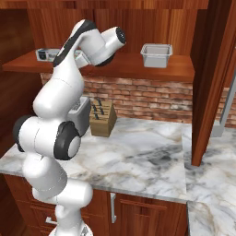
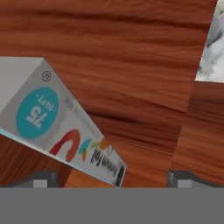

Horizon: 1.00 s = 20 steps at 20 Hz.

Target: Retrieve the tupperware and aluminum foil from the cabinet and place them on the dining counter near the plate with tomato and eggplant to prepare for storing leftovers.

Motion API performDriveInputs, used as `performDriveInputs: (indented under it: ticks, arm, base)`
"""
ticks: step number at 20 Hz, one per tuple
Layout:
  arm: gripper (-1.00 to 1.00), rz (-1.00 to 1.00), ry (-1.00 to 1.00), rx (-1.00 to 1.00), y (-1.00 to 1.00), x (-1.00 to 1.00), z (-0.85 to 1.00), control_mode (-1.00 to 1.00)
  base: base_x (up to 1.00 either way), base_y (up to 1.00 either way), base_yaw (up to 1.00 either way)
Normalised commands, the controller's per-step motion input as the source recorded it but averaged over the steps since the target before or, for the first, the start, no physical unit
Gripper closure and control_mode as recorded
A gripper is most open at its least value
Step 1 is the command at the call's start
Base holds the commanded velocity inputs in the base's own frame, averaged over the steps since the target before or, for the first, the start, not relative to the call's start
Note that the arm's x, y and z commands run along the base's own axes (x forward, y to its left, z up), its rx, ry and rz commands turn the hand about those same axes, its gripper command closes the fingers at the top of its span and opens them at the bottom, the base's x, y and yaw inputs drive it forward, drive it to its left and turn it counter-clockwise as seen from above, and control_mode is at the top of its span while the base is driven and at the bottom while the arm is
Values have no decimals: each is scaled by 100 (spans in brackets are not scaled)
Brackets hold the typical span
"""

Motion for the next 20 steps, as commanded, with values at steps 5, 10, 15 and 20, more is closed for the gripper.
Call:
performDriveInputs:
  ticks: [5,10,15,20]
  arm:
    - [-100,0,0,0,1,49,11,-100]
    - [-100,0,4,0,0,46,2,-100]
    - [-100,1,10,0,0,40,0,-100]
    - [-100,2,9,-1,0,29,0,-100]
  base:
    - [0,0,0]
    - [0,0,0]
    - [0,0,0]
    - [0,0,0]
